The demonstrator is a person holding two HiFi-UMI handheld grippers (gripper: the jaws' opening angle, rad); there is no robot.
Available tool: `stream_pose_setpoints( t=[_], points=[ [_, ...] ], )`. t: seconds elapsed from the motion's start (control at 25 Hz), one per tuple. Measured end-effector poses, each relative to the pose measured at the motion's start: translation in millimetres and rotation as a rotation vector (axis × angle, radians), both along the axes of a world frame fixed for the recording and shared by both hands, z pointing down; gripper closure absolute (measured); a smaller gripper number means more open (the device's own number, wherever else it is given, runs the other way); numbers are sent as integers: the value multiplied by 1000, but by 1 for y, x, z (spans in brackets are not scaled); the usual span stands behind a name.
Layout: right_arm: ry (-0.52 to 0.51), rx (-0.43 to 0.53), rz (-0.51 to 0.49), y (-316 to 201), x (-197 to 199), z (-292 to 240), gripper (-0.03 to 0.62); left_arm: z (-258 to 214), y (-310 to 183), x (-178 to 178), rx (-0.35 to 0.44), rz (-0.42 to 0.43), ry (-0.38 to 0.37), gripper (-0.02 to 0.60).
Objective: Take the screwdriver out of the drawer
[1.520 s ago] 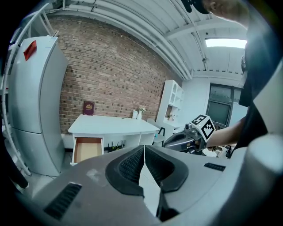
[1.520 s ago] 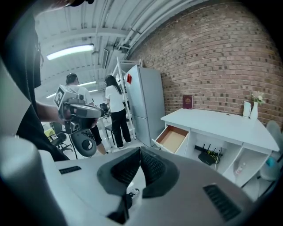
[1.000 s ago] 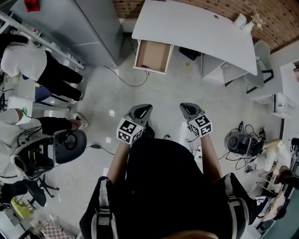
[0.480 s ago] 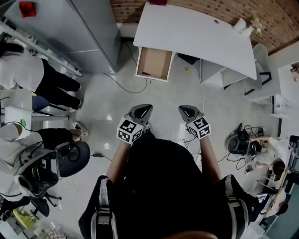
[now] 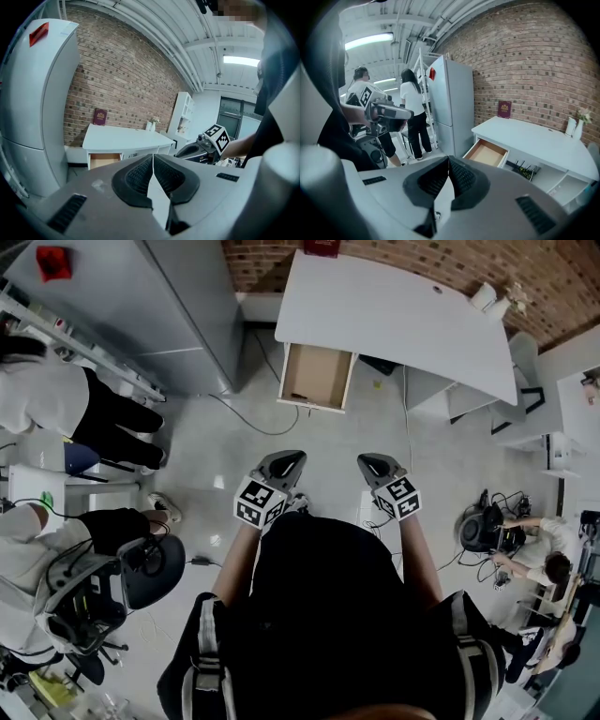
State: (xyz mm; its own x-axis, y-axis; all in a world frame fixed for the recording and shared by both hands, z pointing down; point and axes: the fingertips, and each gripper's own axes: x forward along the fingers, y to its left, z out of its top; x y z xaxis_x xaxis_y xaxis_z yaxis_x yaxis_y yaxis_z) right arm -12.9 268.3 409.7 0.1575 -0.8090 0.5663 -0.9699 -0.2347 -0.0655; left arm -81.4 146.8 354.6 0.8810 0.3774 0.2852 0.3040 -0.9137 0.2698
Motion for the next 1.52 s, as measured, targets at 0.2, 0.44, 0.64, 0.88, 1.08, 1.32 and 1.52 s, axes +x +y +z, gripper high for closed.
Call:
stream_pose_setpoints(
  t=[0.2, 0.44, 0.64, 0.88, 1.08, 1.32, 1.52],
  points=[
    [16, -14, -32, -18, -2, -1, 537, -4, -19, -2, 5, -27, 15, 563],
    [16, -14, -43, -35, 7, -2, 537, -5, -31, -4, -8, -50, 18, 563],
    [17, -18, -82, -52, 7, -1, 537, -4, -45, -4, -5, -74, 17, 563],
    [31, -28, -143, -69, 17, 0, 537, -6, -59, 3, -3, -128, 34, 563],
    [23, -46, -222, -85, 28, 2, 537, -2, -71, 8, -11, -196, 25, 563],
    [18, -63, -299, -105, 53, 7, 536, 7, -83, 27, -10, -252, 15, 563],
    [24, -76, -399, -123, 72, 12, 537, 4, -93, 42, -8, -339, 28, 563]
  ],
)
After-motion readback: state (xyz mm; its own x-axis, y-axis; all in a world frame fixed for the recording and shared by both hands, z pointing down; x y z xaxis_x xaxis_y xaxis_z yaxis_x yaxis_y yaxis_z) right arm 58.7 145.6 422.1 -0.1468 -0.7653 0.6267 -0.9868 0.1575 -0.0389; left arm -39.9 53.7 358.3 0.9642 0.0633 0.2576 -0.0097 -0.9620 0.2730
